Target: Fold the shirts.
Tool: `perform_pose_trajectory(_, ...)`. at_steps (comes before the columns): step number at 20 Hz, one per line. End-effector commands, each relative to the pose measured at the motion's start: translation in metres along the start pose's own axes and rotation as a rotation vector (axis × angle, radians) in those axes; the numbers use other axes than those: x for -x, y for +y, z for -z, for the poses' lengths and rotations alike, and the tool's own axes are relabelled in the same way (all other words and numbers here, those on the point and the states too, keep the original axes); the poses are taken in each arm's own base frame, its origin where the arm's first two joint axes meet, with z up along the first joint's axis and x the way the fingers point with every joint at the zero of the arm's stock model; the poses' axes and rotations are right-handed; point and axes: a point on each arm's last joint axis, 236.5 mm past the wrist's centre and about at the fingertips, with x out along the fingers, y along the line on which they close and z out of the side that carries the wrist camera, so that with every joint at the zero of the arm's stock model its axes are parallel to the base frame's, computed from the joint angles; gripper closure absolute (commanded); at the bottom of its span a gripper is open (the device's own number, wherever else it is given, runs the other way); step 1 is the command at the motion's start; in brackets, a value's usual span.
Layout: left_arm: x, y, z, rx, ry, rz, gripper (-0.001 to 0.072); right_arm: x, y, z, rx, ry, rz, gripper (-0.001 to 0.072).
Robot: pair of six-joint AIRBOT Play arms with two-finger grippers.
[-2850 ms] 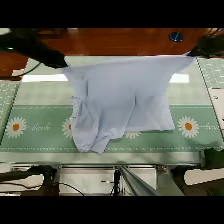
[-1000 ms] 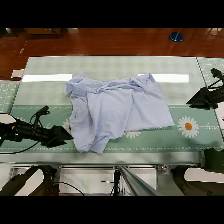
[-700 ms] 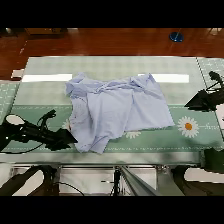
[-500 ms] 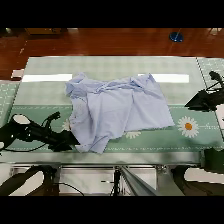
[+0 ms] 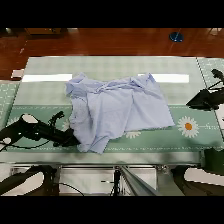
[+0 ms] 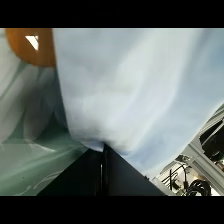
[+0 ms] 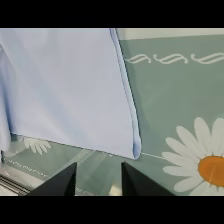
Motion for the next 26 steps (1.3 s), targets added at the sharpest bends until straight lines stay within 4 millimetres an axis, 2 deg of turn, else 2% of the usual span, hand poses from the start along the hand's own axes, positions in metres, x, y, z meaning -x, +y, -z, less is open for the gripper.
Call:
perform_pose_trajectory(1, -0.002, 0.001, 0.0, -0.016, 0.008, 0.003, 0.0682, 0.002, -0.007, 0.002, 0.002, 0.001, 0.037, 0.034)
perform_pose_trajectory(3, -0.002, 0.0, 0.002, -0.017, 0.016, 0.007, 0.0682, 0.002, -0.021, 0.005, -0.003, 0.014, 0.095, 0.0337)
perform_pose_trajectory(5, -0.002, -0.001, 0.004, -0.017, 0.022, 0.009, 0.0683, -0.005, -0.03, 0.01, -0.03, 0.016, 0.096, 0.0246)
perform_pose_trajectory(8, -0.002, -0.001, 0.004, -0.018, 0.024, 0.01, 0.0682, -0.022, -0.048, 0.022, -0.096, 0.014, 0.081, 0.0246)
perform_pose_trajectory(11, -0.001, -0.002, 0.004, -0.026, 0.022, 0.011, 0.0682, -0.048, -0.053, 0.031, -0.156, 0.004, 0.042, 0.0246)
perform_pose_trajectory(14, -0.001, -0.002, 0.004, -0.026, 0.022, 0.011, 0.0682, -0.074, -0.046, 0.034, -0.206, -0.031, -0.034, 0.0246)
perform_pose_trajectory(17, -0.001, -0.002, 0.004, -0.026, 0.022, 0.011, 0.0682, -0.091, -0.042, 0.037, -0.248, -0.051, -0.07, 0.0246)
perform_pose_trajectory(20, -0.001, -0.002, 0.003, -0.027, 0.021, 0.011, 0.0682, -0.111, -0.032, 0.047, -0.211, -0.007, -0.059, 0.0248)
perform_pose_trajectory(22, -0.001, -0.002, 0.003, -0.032, 0.02, 0.011, 0.0682, -0.127, -0.025, 0.044, -0.176, -0.011, -0.024, 0.0251)
perform_pose_trajectory(23, -0.001, -0.002, 0.003, -0.036, 0.02, 0.011, 0.0682, -0.133, -0.022, 0.04, -0.17, -0.018, -0.004, 0.036)
perform_pose_trajectory(24, -0.001, -0.002, 0.003, -0.039, 0.02, 0.011, 0.0682, -0.139, -0.015, 0.035, -0.155, -0.028, 0.004, 0.0566)
perform_pose_trajectory(25, 0.0, -0.003, 0.002, -0.045, 0.018, 0.012, 0.0682, -0.143, -0.004, 0.032, -0.143, -0.032, -0.016, 0.0682)
perform_pose_trajectory(26, 0.001, -0.005, 0.002, -0.057, 0.015, 0.016, 0.0682, -0.143, 0.009, 0.028, -0.125, -0.039, -0.054, 0.0683)
